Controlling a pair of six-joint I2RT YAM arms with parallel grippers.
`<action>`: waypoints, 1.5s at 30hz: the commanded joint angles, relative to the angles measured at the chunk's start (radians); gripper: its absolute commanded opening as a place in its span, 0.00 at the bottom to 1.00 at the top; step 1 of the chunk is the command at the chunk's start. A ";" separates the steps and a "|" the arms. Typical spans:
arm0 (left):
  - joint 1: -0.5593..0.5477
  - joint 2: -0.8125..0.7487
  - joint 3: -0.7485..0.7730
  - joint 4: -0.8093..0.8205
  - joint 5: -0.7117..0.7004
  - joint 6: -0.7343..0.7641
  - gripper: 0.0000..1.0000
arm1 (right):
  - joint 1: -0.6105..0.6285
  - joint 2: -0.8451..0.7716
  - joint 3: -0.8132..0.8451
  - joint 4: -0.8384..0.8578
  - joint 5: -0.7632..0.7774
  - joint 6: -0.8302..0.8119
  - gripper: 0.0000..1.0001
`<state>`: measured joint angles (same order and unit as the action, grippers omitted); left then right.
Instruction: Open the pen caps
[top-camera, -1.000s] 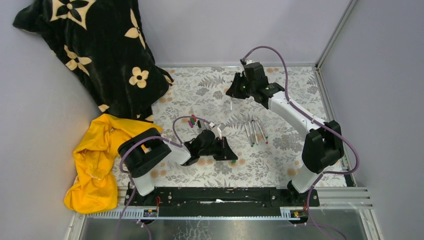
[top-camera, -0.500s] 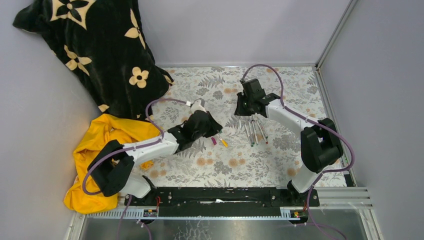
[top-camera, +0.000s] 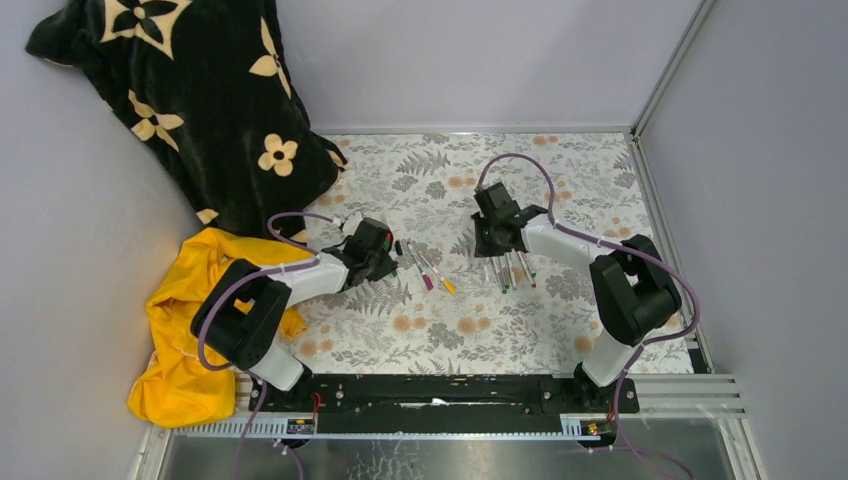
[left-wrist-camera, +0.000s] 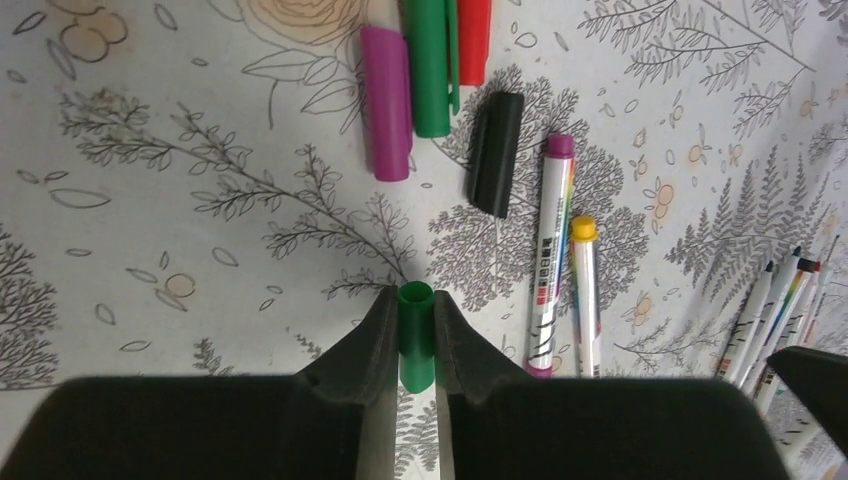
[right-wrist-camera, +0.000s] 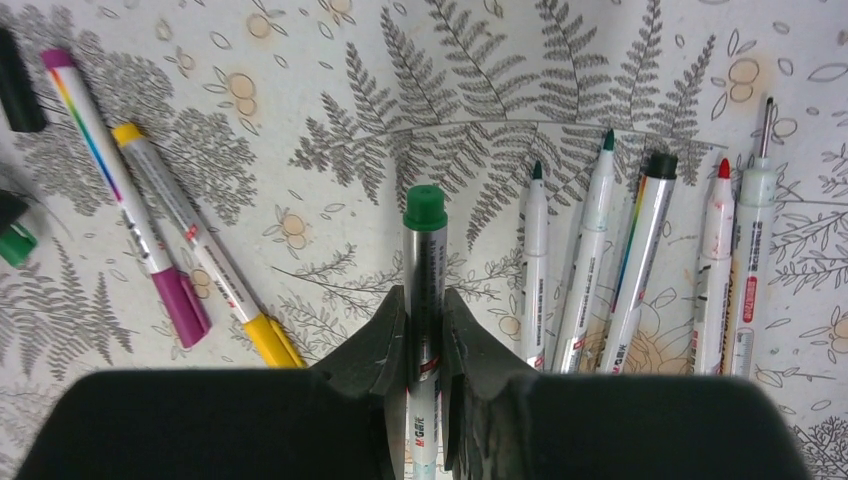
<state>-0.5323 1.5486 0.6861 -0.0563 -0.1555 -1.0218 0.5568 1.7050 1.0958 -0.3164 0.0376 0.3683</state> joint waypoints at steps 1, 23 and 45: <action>0.019 0.049 0.030 0.014 0.028 -0.007 0.10 | 0.011 0.012 -0.026 0.009 0.058 0.021 0.00; 0.063 0.022 0.022 0.017 0.046 -0.009 0.39 | 0.014 -0.006 -0.066 -0.024 0.129 0.022 0.46; 0.072 -0.314 0.020 -0.073 0.054 -0.031 0.66 | 0.218 0.106 0.302 -0.177 0.136 -0.143 0.57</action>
<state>-0.4732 1.2861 0.7006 -0.1001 -0.0963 -1.0439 0.7334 1.7401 1.3251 -0.4664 0.1925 0.2661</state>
